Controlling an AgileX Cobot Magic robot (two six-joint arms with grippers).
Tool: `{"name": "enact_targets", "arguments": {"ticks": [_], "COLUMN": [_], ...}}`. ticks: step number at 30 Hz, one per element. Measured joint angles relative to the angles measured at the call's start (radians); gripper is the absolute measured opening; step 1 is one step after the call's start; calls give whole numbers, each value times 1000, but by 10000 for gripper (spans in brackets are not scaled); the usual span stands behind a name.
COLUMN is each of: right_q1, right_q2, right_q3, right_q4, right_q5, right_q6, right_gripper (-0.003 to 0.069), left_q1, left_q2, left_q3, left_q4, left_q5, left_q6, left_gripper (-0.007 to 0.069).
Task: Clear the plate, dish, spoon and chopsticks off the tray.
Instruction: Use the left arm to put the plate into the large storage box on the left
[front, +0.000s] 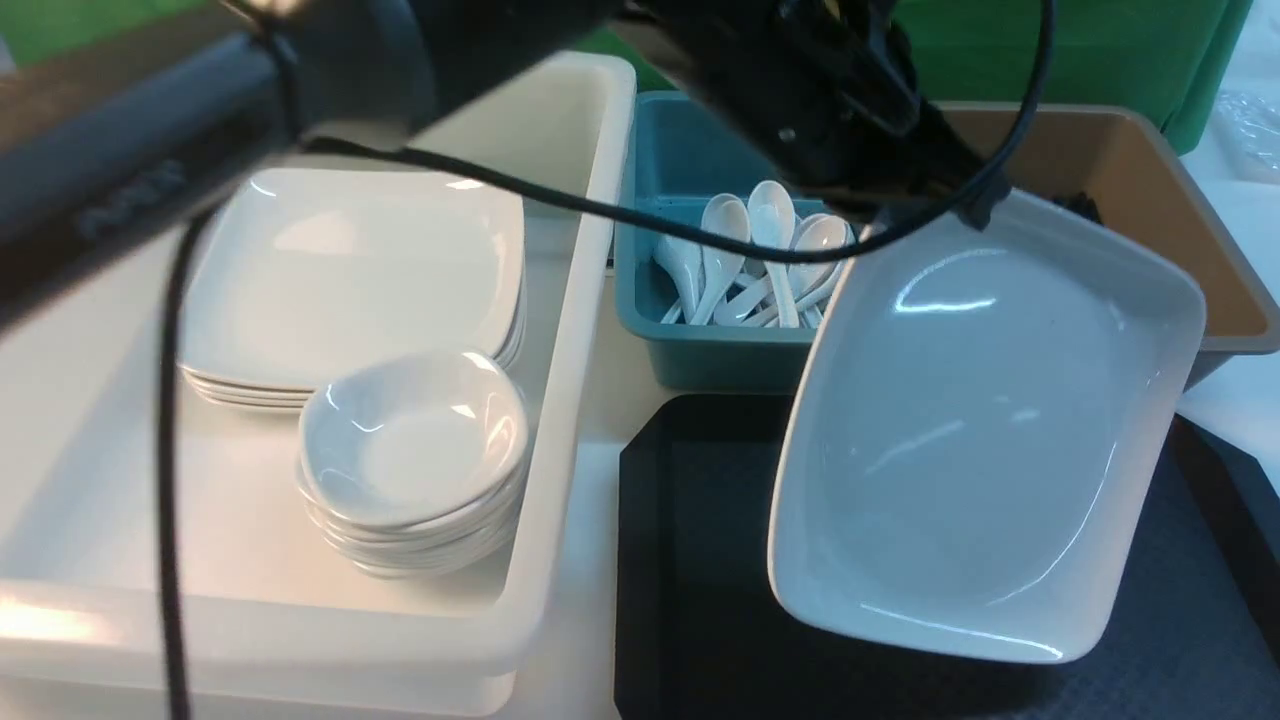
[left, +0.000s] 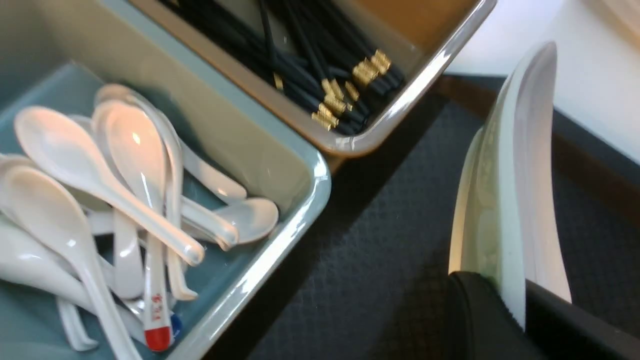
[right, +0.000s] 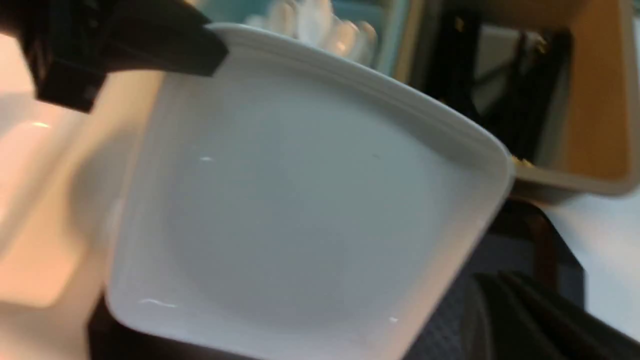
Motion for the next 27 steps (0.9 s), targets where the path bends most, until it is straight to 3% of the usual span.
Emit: {"name": "enact_targets", "arguments": {"ticks": [6,10,14,17,19,22,23,27], "right_q1": [0,1,67,179,281,366,443,558], "right_q2": [38,118,231,305,372,424,479,591], "right_q3": [-63,-144,-254,-332,-392,-434,-476,-562], "right_q4": [218,319,339,311,227,134,36,-77], "right_q5": [11,59,98,96,81,65,46,13], "right_q6": [-139,-200,-213,-197,-145,-88,-32,30], "right_gripper": [38,38,34,31,31,29,29,29], "left_q1": [25,152,378,567,698,809,879,1022], "left_q2": [-88,-157,-215,-250,-281,-313,-337,-397], "left_q3": [0,0,2,40,104,190,273,504], "left_q4": [49,30,-75,-205,-320,-422,-498,-698], "left_q5": [2,13,43,34,2,-40,-82,-238], "left_q6": [-41,-83,-95,-76,-43,-3,29,141], "left_gripper": [33,33,33,33,33,33,33,33]}}
